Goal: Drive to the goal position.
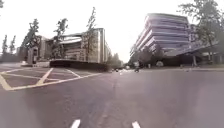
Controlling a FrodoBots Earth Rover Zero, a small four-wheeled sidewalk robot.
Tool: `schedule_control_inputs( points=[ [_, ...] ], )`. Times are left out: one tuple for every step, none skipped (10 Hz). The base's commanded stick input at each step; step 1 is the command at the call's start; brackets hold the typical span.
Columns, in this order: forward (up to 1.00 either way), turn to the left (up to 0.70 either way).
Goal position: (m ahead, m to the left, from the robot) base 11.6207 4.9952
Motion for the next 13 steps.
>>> schedule_control_inputs(
  points=[
    [0.70, 0.00],
    [0.70, 0.00],
    [0.70, 0.00],
    [0.70, 0.00],
    [0.70, 0.00],
    [0.70, -0.04],
    [0.70, -0.11],
    [0.70, -0.12],
    [0.70, -0.12],
    [0.70, -0.12],
    [0.70, -0.12],
    [0.70, -0.12],
    [0.70, -0.12]
  ],
)
